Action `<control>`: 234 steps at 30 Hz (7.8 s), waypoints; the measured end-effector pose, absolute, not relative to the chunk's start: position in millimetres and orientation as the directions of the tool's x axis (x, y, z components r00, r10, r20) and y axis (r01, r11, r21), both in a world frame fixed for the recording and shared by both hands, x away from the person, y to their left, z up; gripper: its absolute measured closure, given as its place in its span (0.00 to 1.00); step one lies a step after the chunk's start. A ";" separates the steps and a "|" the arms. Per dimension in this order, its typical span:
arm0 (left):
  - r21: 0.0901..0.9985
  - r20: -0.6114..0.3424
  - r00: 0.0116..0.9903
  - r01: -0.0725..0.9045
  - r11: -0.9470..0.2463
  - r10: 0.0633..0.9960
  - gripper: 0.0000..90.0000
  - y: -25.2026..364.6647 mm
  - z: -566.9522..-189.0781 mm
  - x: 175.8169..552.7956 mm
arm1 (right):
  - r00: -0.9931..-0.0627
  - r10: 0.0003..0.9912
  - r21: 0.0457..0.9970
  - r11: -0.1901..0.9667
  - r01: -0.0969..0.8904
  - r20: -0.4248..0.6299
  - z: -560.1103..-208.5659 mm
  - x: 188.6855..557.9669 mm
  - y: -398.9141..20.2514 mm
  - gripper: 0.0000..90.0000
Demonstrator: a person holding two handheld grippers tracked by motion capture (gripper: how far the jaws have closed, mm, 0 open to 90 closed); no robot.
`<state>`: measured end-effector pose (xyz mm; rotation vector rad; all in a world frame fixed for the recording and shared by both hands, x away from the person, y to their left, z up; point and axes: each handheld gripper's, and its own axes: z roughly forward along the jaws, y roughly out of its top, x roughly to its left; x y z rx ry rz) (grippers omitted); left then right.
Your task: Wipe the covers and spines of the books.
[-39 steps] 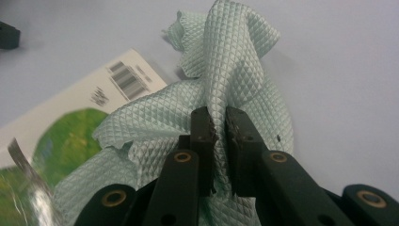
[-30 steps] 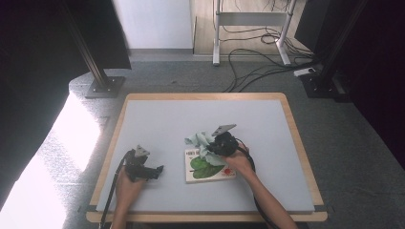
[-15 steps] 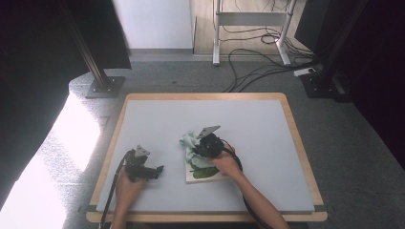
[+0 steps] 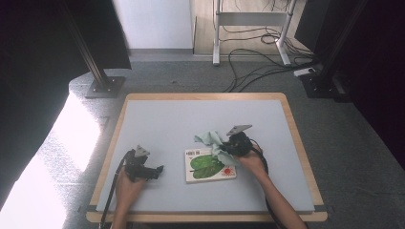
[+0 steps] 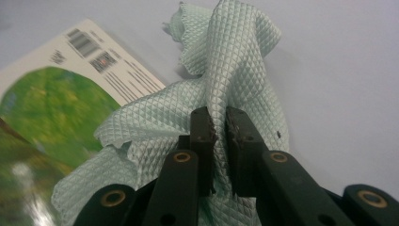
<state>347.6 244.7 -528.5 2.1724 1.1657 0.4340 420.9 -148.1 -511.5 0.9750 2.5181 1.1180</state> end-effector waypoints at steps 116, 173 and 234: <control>0.664 -0.005 0.552 0.625 -0.410 0.834 0.00 244.4 -528.5 347.0 | -0.816 0.564 0.743 0.489 0.456 0.129 -515.7 370.6 -156.4 0.91; 0.664 -0.007 0.552 0.626 -0.409 0.834 0.00 244.5 -528.6 347.1 | -0.934 0.327 0.758 0.569 0.318 0.145 -513.4 337.6 -44.7 0.90; 0.664 -0.007 0.551 0.627 -0.408 0.835 0.00 244.3 -528.6 347.1 | -0.582 0.808 0.738 0.340 0.583 0.088 -512.4 274.6 -338.2 0.88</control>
